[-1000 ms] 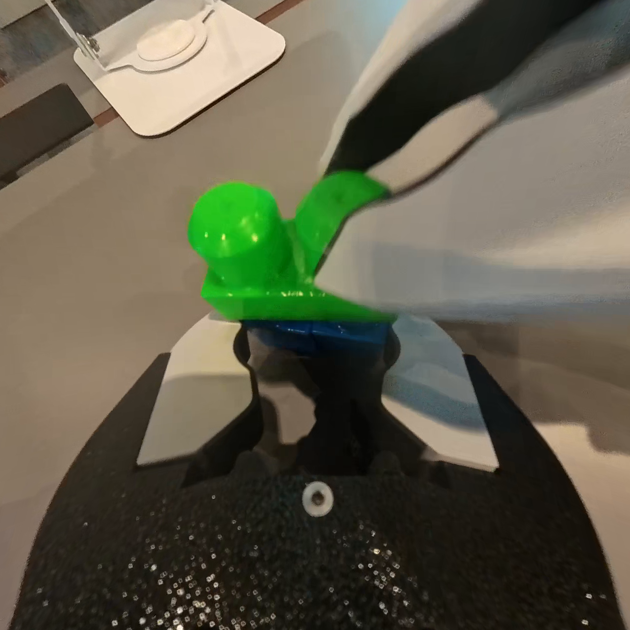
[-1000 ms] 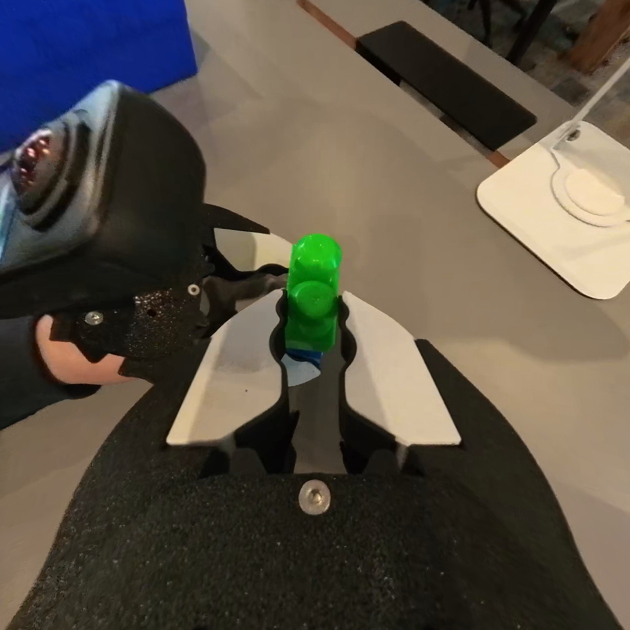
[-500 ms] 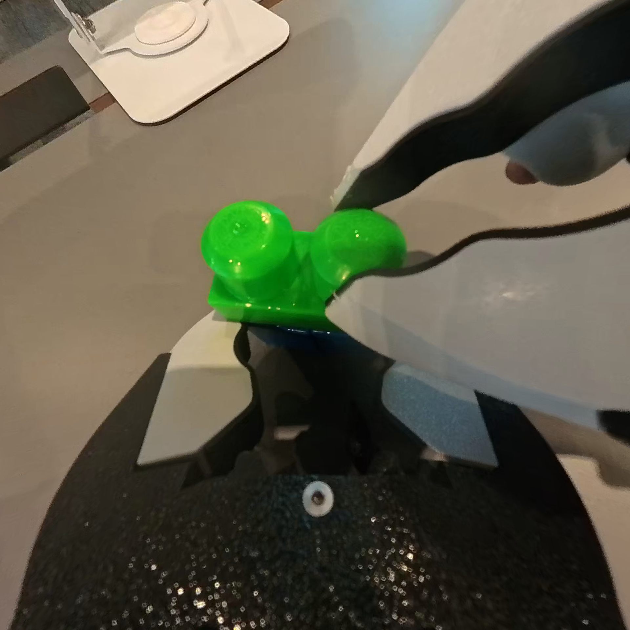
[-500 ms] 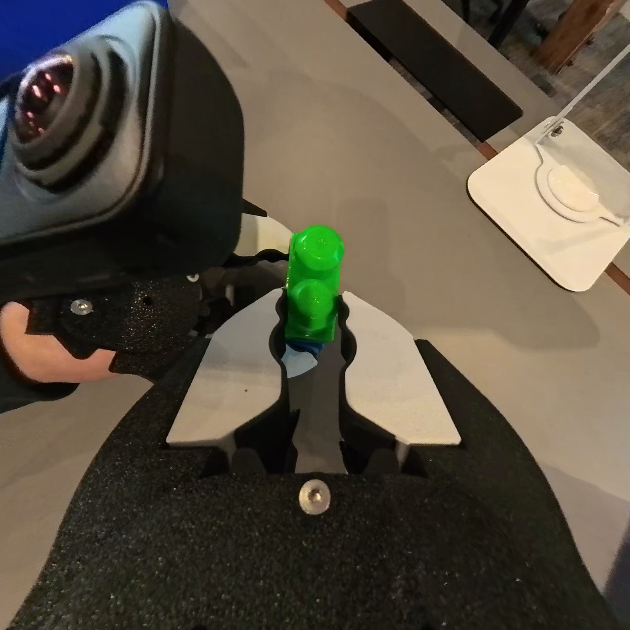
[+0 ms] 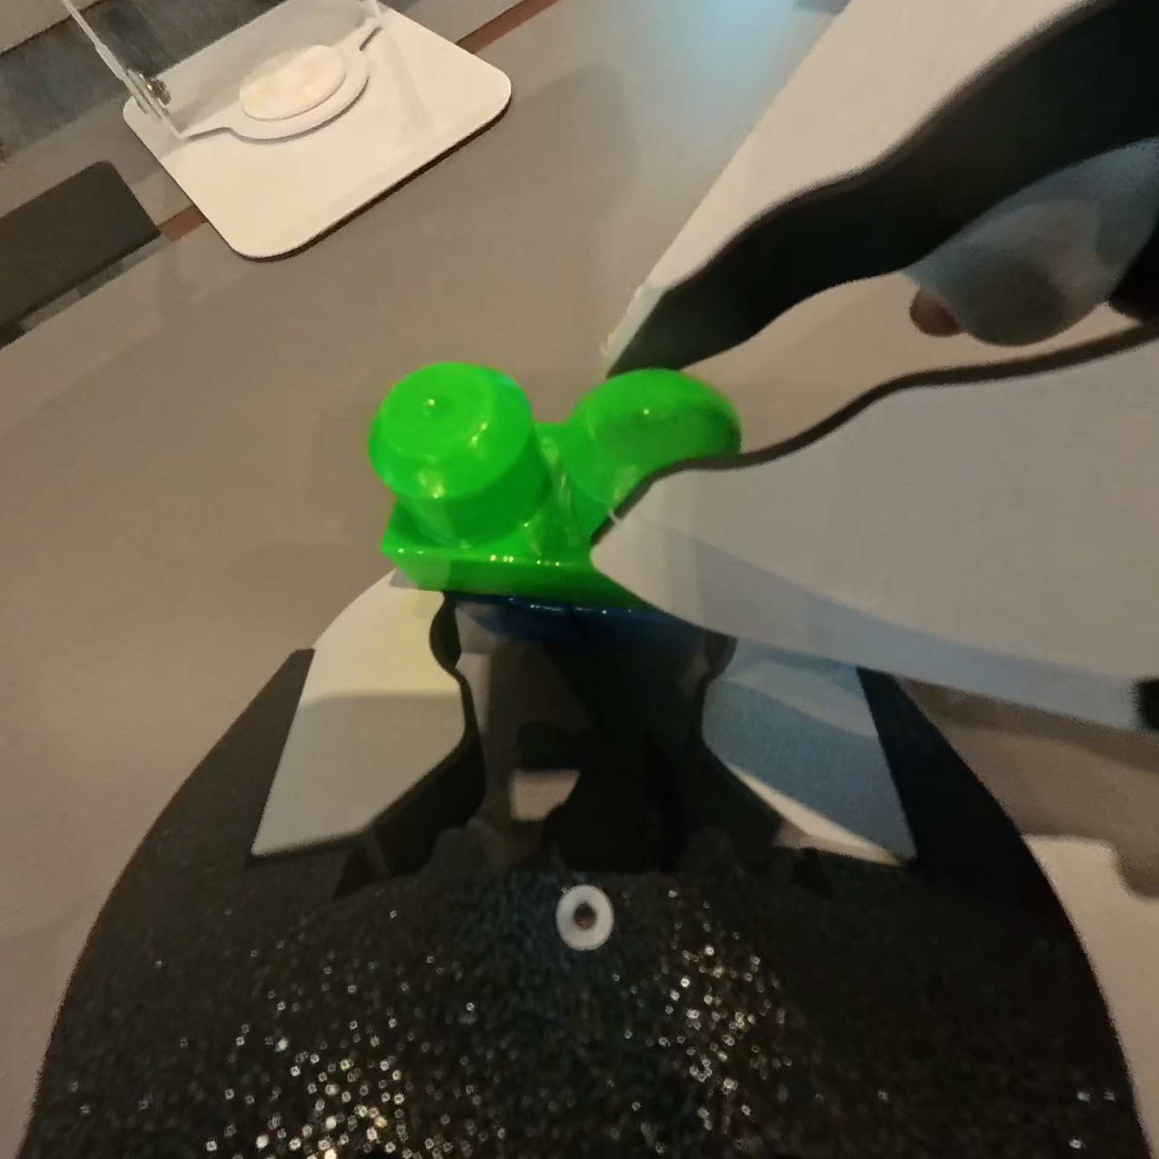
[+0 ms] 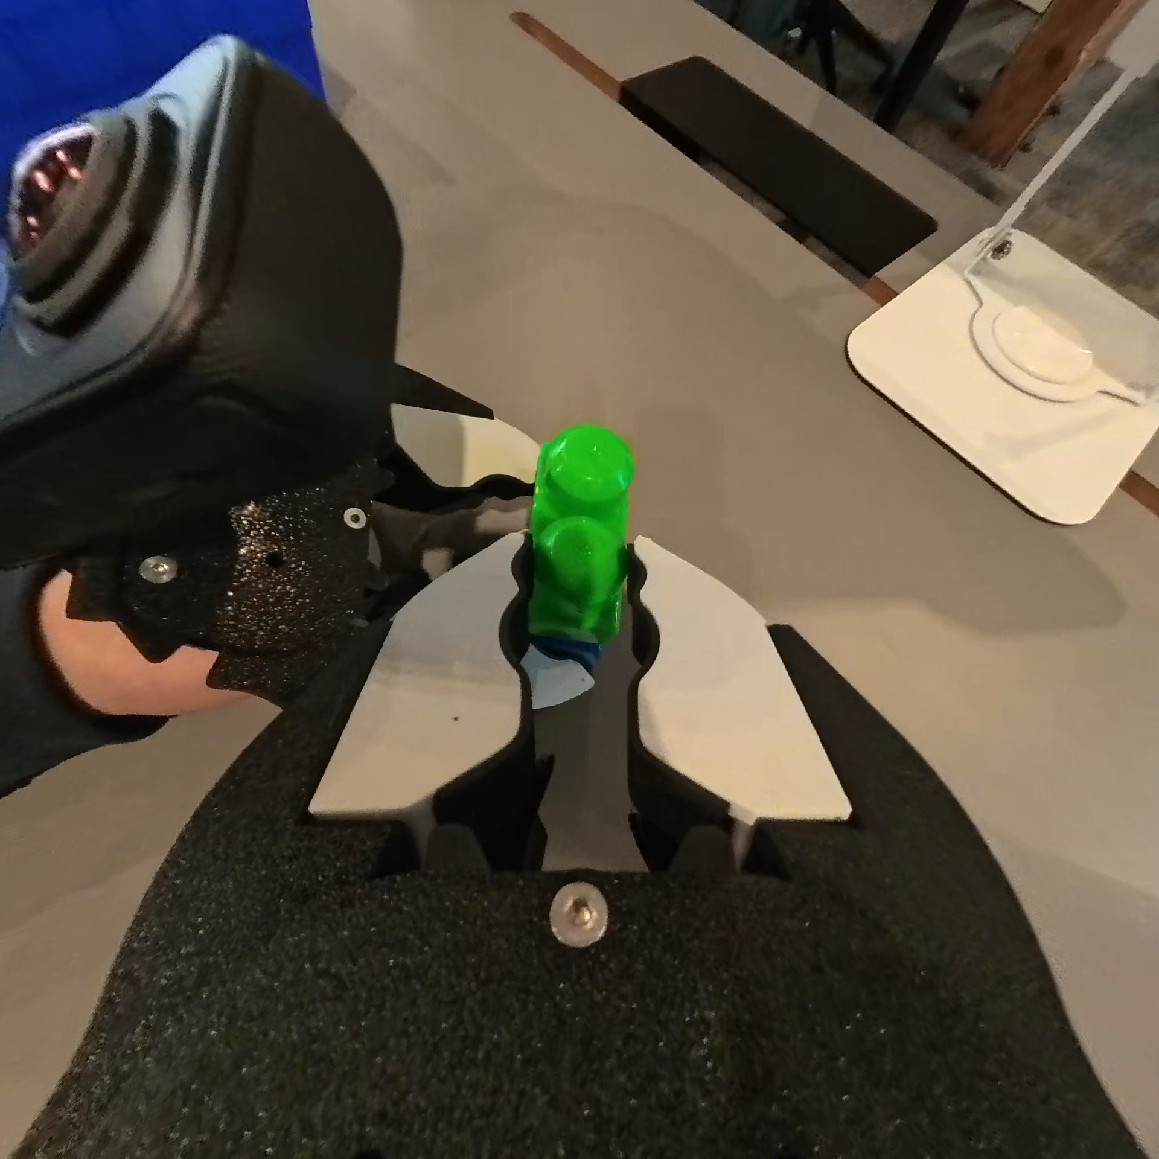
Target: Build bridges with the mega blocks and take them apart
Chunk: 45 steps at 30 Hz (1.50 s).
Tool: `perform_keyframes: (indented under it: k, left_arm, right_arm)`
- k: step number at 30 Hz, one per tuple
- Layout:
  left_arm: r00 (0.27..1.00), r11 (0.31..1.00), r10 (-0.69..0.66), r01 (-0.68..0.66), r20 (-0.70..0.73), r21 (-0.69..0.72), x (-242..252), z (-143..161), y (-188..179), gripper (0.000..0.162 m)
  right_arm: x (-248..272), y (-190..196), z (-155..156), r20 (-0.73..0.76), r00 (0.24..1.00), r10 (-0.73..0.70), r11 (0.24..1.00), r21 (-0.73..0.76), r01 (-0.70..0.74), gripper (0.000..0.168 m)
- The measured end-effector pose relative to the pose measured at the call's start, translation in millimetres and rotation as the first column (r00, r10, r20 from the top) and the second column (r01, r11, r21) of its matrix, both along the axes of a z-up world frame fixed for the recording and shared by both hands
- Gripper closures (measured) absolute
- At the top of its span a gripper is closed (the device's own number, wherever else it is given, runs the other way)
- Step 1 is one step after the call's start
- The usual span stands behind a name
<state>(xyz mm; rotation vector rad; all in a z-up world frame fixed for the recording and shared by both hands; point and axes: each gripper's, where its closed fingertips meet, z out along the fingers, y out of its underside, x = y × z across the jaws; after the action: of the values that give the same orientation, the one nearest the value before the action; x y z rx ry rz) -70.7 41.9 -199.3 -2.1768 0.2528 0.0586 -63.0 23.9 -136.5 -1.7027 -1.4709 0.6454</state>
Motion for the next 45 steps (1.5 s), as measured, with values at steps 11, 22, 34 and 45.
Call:
perform_keyframes:
  k: [11,22,34,45]
  left_arm:
    - [1.000,0.999,-0.023,0.024,-0.013,0.026,3.8,3.8,1.0,0.085]
    - [0.999,0.999,-0.024,0.025,-0.024,0.038,-0.4,7.2,-0.2,0.085]
    - [0.969,0.970,-0.240,0.242,-0.057,0.036,-8.7,79.9,9.7,0.086]
    - [0.924,0.923,-0.383,0.383,0.011,0.042,-7.4,154.4,17.0,0.085]
  right_arm:
    - [5.5,3.3,5.3,-0.050,0.999,-0.002,0.998,-0.062,-0.001,0.137]
    - [17.1,10.0,34.5,-0.214,0.977,0.009,0.994,-0.109,-0.033,0.132]
    - [38.7,49.3,134.7,-0.456,0.860,0.229,0.955,0.275,-0.109,0.121]
    - [24.4,41.3,184.3,-0.416,0.759,0.501,0.788,0.581,-0.202,0.118]
